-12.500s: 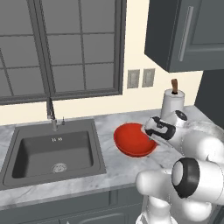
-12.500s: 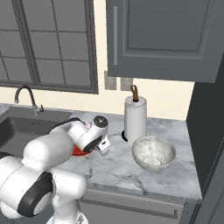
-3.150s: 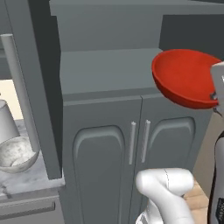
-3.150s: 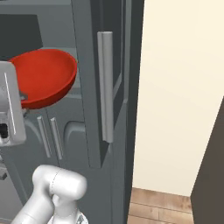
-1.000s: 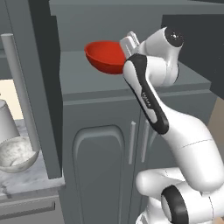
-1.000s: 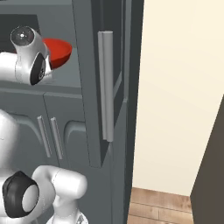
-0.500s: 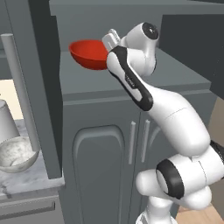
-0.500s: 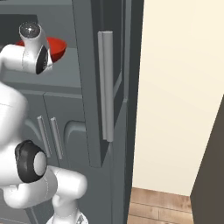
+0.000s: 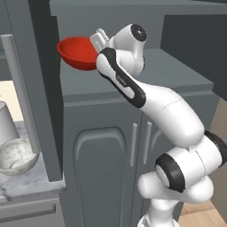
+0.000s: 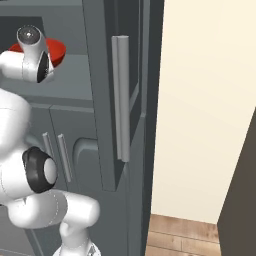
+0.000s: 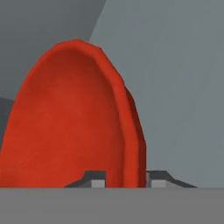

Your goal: Open the cabinet. Pick the bowls from the counter and place them in the cabinet. Then close the cabinet.

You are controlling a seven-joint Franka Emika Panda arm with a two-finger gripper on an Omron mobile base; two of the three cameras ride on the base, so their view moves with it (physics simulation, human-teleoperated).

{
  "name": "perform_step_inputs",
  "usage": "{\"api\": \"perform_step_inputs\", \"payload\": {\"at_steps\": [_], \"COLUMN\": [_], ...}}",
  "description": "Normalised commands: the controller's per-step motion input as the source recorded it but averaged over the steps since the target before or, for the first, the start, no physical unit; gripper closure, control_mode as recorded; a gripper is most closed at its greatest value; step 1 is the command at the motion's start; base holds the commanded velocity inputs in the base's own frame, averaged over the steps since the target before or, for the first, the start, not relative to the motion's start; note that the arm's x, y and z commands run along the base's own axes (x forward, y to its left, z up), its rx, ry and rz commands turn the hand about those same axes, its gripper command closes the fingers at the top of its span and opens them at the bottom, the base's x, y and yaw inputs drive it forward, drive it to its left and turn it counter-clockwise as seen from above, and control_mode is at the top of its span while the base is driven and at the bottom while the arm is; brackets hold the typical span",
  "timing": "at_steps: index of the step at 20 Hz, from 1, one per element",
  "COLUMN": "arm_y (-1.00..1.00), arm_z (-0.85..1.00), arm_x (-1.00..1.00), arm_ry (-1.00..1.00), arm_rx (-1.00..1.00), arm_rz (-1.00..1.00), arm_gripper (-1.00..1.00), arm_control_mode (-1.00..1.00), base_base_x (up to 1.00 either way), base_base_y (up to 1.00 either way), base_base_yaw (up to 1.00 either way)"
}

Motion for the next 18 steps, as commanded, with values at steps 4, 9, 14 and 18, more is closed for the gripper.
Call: {"api": "perform_step_inputs", "payload": {"at_steps": [4,9,14,18], "arm_y": [0.16,-0.06,-0.12,-0.29], "arm_z": [-0.14,0.21,0.11,0.27], "arm_x": [0.37,-0.44,-0.99,-0.83], "arm_ry": [0.0,-0.11,-0.37,-0.37], "arm_rx": [0.02,0.0,0.0,0.01], "arm_rz": [0.02,0.0,0.0,0.0], "arm_gripper": [-1.0,-1.0,-1.0,-1.0], "arm_control_mode": [-1.0,-1.0,-1.0,-1.0], "base_base_x": [0.0,0.0,0.0,0.0], "base_base_y": [0.0,0.0,0.0,0.0], "base_base_yaw": [0.0,0.0,0.0,0.0]}}
